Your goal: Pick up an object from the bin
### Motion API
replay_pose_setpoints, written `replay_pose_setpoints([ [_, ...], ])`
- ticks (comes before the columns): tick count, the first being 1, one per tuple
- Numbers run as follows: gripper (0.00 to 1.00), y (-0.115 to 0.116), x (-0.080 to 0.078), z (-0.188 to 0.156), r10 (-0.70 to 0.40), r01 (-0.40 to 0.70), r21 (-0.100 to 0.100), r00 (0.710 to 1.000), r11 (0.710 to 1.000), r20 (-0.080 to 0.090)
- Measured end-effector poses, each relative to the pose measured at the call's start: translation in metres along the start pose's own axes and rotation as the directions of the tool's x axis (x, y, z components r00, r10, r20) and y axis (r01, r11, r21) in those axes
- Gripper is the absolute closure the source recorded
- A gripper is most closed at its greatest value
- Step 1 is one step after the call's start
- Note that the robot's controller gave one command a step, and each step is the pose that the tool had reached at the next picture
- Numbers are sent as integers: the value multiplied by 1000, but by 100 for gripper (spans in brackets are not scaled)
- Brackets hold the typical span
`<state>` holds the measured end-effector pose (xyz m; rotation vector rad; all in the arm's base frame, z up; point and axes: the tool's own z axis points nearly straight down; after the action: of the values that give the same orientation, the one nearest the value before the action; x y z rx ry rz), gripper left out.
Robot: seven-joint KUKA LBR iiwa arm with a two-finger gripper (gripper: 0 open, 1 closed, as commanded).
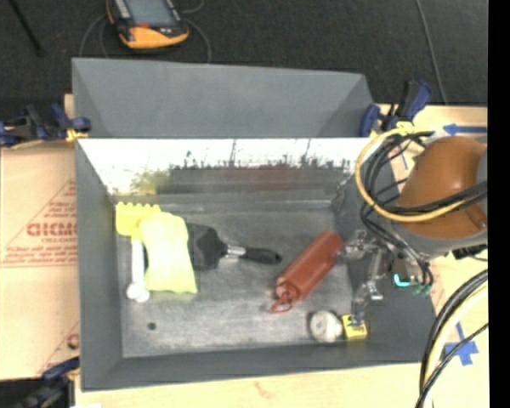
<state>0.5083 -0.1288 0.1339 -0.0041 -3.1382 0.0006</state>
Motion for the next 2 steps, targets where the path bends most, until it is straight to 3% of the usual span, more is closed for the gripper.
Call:
replay_pose_setpoints([
  [1,0,0,-2,-3,-3,3,1,1000,1000,7],
  [2,0,7,0,13,-109,109,5,994,994,13],
])
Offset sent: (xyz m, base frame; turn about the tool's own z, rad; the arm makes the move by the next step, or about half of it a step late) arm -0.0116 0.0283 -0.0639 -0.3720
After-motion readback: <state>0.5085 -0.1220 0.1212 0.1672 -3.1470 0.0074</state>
